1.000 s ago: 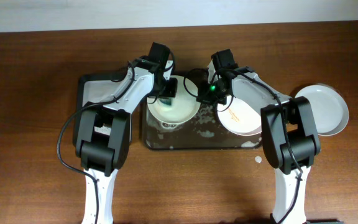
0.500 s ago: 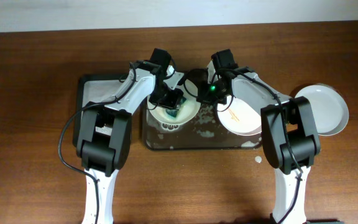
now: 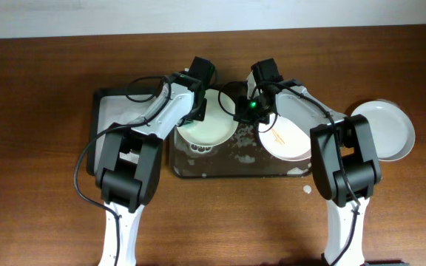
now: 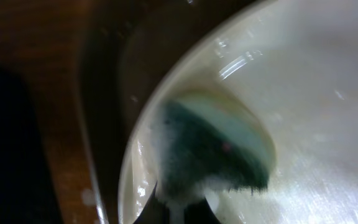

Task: Clean dirty plates on tray and stack at the side
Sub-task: 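Keep scrubbing the plate's inner surface with the left-gripper sponge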

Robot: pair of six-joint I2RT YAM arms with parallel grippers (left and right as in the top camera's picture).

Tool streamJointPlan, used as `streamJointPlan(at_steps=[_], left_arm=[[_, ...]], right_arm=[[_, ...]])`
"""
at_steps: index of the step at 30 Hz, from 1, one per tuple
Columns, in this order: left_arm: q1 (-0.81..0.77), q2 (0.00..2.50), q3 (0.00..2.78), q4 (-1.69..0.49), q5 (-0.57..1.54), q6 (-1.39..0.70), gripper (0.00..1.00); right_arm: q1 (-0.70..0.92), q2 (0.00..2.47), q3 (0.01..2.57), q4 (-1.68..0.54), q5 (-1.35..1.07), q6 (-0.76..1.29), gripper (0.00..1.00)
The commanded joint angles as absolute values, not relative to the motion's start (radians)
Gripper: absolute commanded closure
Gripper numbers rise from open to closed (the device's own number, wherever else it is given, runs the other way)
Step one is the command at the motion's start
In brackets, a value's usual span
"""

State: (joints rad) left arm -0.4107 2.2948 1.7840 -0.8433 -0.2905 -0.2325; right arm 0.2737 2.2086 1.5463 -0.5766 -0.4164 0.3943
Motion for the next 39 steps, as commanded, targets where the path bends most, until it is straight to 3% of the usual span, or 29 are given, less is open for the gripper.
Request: streamJointPlan(at_steps=[1,10,18,26,39], left_arm=[[-0.390,2.358,1.755,-0.796,-0.426,-0.303,0.99],[-0.415,2.358,1.755,-0.571,-0.384,-0.302,0.99],[-0.423,2.358,1.755,-0.559,-0.006,-0.238,0.99],[-0.423,2.358,1.755,-0.762,0.166,-0.183,0.99],[-0.402,2.358,1.758,-1.017,0.096,-0.073,0.99]], right_arm=[[0.274,2.234,1.515,-0.594,-0.359,0.398,0.96],[0.274,2.234,1.515,-0.594,-0.359,0.398,0.96],[0.274,2.234,1.515,-0.594,-0.359,0.398,0.96],[0.274,2.234,1.515,-0.594,-0.359,0.398,0.96],[0.274,2.234,1.515,-0.594,-0.359,0.398,0.96]])
